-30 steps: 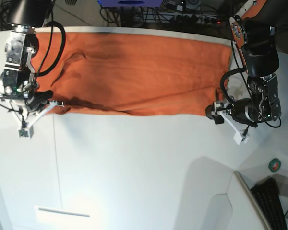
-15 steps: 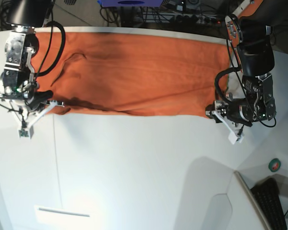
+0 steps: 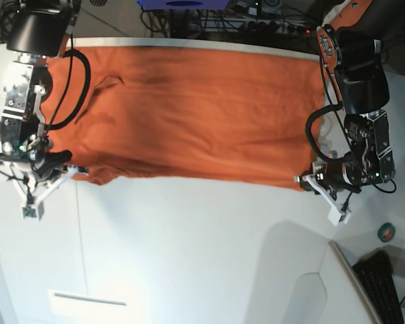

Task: Layout the t-shirt on the table in an organized manner, then fold the t-shirt properly
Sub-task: 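Lift the grasped edge and fold it over toward the held edge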

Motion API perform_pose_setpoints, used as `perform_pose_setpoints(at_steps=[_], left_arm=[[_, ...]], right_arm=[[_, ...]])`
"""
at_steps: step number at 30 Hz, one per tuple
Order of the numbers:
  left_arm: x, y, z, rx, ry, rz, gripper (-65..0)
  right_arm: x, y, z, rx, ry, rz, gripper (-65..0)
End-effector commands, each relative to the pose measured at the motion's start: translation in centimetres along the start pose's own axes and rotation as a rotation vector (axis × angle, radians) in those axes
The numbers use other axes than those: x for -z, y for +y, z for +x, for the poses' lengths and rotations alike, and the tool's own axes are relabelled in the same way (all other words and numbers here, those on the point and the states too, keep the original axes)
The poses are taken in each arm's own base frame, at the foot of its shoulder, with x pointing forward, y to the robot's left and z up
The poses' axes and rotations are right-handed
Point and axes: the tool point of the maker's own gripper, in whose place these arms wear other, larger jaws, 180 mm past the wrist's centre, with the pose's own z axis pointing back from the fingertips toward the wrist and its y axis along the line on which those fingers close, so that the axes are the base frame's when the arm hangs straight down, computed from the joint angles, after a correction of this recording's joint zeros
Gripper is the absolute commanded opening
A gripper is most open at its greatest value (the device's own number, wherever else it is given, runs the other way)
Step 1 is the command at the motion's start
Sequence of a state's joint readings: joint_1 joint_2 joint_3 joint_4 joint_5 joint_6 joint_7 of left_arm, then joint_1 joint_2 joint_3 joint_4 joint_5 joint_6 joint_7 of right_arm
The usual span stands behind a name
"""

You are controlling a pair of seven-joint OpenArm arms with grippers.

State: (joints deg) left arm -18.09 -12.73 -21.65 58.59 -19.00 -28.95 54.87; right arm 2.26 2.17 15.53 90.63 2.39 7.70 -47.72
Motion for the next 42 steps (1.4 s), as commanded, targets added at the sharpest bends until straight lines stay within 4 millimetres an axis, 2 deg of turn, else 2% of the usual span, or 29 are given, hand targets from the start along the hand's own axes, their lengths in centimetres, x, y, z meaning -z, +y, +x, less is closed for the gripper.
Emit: perform_pose_setpoints(at_steps=[1,4,9,13,19,22,24,29,34,42], left_arm=[[-1.1,0.2,2.6,0.029,-0.065,0.008,-65.0],[-1.6,0.0,3.6,0.048,-0.093,0.014,-65.0],[-0.6,-1.9,3.3,0.143,-0.054,-0.002,-65.0],[-0.2,-2.5,3.6,0.161,-0.083,-0.013,-65.0],[-0.2,-2.4,3.6,0.164,-0.087,-0.011,-65.0],[-0.3,-2.3,3.8,0.166,-0.090,-0.008,-65.0],[-0.7,-1.7,3.9,0.170,-0.090,0.006,-65.0],[-0.9,-1.0,3.3,0.176,-0.079,0.020,-65.0],[-0.8,-1.0,3.4,0.172,-0.120,0.017,-65.0],[0.0,-2.0,1.6,0.246,-0.067,0.002,-65.0]], right_arm=[[-0.3,-0.2,2.5,-0.004,-0.066,-0.005,-65.0],[0.5,-0.2,3.3,0.003,-0.060,0.000,-65.0],[1.5,-0.1,3.0,0.009,-0.034,0.006,-65.0],[1.5,-0.1,4.0,0.011,-0.090,0.007,-65.0],[3.6,-0.5,2.4,0.017,-0.017,0.008,-65.0],[4.1,-0.6,2.5,0.018,-0.025,0.008,-65.0],[3.9,-0.7,2.4,0.017,-0.020,0.006,-65.0],[1.2,-1.1,2.7,-0.006,-0.046,-0.015,-65.0],[1.5,-1.2,1.7,-0.006,-0.019,-0.015,-65.0],[1.1,-1.2,-1.0,-0.014,0.016,-0.019,-65.0]])
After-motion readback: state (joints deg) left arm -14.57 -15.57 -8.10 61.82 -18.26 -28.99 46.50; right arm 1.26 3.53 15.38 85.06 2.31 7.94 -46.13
